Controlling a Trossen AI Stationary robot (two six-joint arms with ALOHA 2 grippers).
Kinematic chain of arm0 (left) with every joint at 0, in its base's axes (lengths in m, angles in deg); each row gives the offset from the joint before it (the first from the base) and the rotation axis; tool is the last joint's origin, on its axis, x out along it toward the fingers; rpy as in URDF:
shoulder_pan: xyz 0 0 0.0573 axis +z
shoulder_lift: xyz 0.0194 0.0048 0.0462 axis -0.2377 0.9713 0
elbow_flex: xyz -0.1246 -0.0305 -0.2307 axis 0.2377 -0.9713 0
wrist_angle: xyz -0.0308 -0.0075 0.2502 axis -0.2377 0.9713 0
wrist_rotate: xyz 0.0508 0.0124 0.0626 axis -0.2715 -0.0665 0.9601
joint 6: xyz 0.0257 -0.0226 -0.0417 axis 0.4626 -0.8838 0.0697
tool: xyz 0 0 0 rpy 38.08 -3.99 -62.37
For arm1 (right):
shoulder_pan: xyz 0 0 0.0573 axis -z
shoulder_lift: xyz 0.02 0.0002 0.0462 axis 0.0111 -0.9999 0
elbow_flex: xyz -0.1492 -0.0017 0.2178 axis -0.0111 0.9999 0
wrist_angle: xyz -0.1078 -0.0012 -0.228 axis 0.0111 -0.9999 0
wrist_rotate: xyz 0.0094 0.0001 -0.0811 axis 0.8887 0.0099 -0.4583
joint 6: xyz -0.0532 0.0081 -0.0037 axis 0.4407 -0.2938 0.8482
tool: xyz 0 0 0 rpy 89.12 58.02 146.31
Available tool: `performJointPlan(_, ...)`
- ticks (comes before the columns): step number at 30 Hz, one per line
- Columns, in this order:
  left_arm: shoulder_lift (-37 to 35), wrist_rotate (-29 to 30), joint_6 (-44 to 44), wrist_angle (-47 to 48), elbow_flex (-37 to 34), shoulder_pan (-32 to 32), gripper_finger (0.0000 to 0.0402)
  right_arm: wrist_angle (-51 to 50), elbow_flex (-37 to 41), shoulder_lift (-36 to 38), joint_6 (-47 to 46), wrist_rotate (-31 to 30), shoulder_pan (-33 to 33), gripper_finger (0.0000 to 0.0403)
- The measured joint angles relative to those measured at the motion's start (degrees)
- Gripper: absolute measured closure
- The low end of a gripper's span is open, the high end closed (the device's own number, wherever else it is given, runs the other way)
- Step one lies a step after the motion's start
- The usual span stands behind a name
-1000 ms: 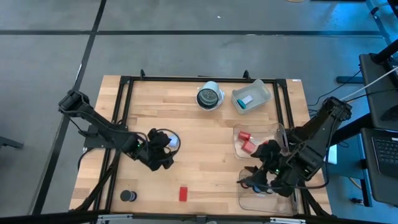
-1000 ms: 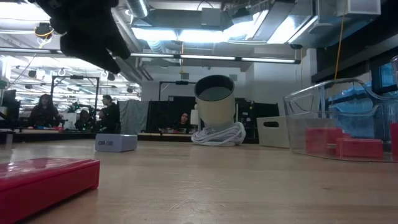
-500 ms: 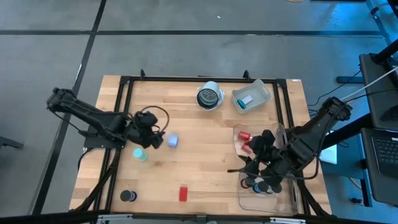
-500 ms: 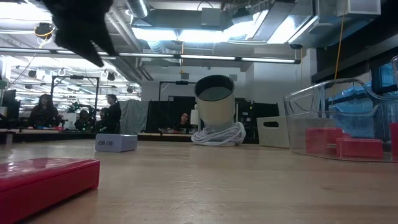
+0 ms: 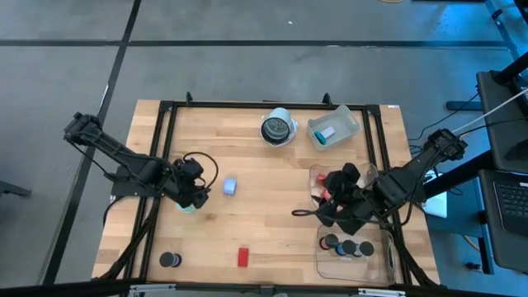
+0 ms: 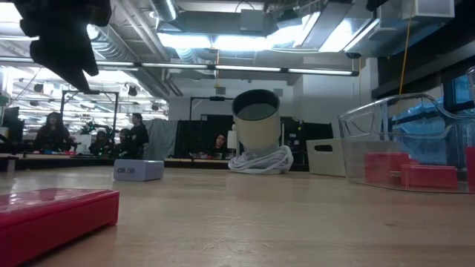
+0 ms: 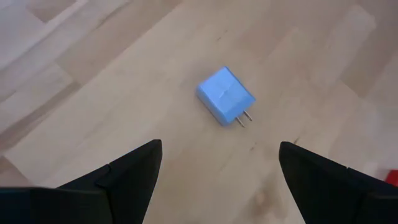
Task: Pick & Place Office items
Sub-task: Put the light blue hourglass into the bottom transparent bin
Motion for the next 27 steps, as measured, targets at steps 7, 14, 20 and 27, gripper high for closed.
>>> performJointPlan(7,0.00,-5.42,-6.03,4.40,0.00,-1.01,0.0080,0.02,0.01,0.00,0.18,0.64,1.70,0.0114)
performJointPlan(14,0.00,-11.95,-14.94,9.85,0.00,-2.10,0.0080,0.42,0.01,0.00,0.18,2.14,2.49,0.0114)
performJointPlan(20,2.10,-12.72,-19.34,9.71,0.00,-5.56,0.0080,0.63,0.01,0.00,0.22,2.14,2.49,0.0114)
performJointPlan(27,6.12,-14.01,-22.70,9.75,0.00,-8.90,0.0080,0.63,0.01,0.00,0.25,2.14,2.49,0.0115)
